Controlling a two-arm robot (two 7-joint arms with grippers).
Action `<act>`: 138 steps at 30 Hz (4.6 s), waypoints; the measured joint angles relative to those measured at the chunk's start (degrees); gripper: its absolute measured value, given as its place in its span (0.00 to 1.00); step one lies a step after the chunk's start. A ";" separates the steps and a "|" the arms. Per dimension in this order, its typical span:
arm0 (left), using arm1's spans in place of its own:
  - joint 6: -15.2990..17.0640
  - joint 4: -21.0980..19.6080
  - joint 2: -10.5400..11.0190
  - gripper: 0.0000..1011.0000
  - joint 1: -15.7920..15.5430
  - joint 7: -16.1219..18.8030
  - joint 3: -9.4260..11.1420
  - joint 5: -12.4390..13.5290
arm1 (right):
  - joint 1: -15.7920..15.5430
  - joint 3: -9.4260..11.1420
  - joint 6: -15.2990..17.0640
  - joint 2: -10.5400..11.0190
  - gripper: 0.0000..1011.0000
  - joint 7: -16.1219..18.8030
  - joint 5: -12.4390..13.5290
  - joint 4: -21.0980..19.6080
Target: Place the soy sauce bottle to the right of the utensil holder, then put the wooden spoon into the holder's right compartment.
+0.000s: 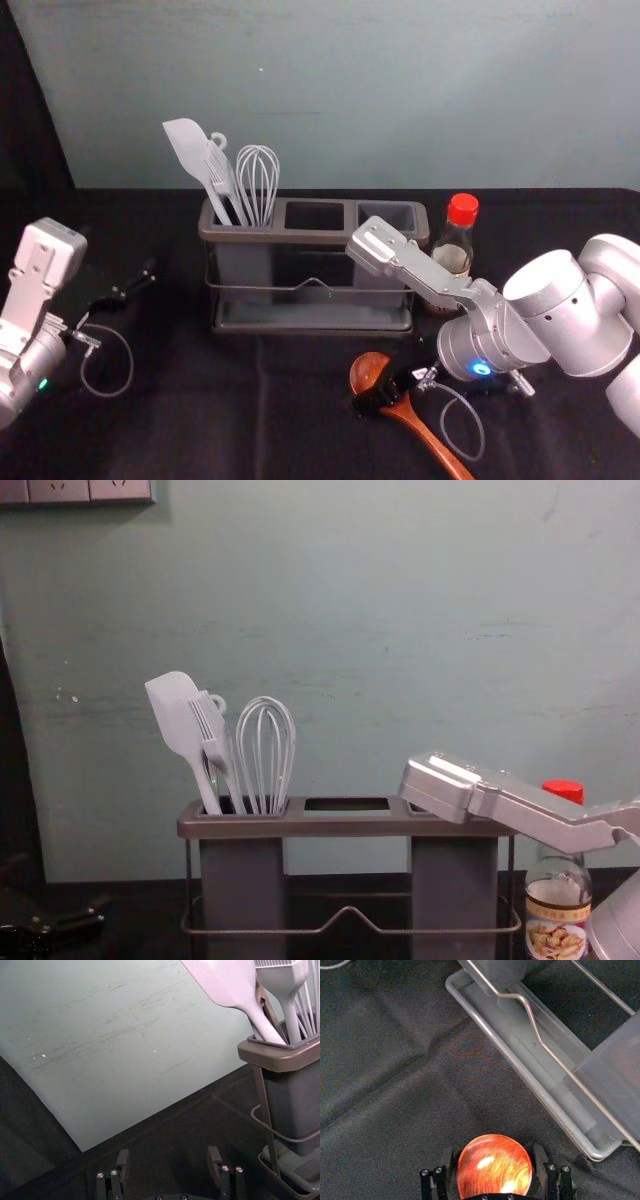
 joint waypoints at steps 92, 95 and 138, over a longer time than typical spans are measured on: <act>0.00 0.00 0.00 1.00 0.00 0.00 0.00 0.00 | -11.65 12.85 -12.78 4.60 0.83 -5.86 -0.62 -20.26; 0.00 0.00 0.00 1.00 0.00 0.00 0.00 0.00 | -12.15 13.46 -13.27 4.90 0.83 -6.00 -0.58 -21.78; 0.00 0.00 0.00 1.00 0.00 0.00 0.00 0.00 | -1.22 20.97 -16.10 3.45 0.83 -8.70 7.55 -28.03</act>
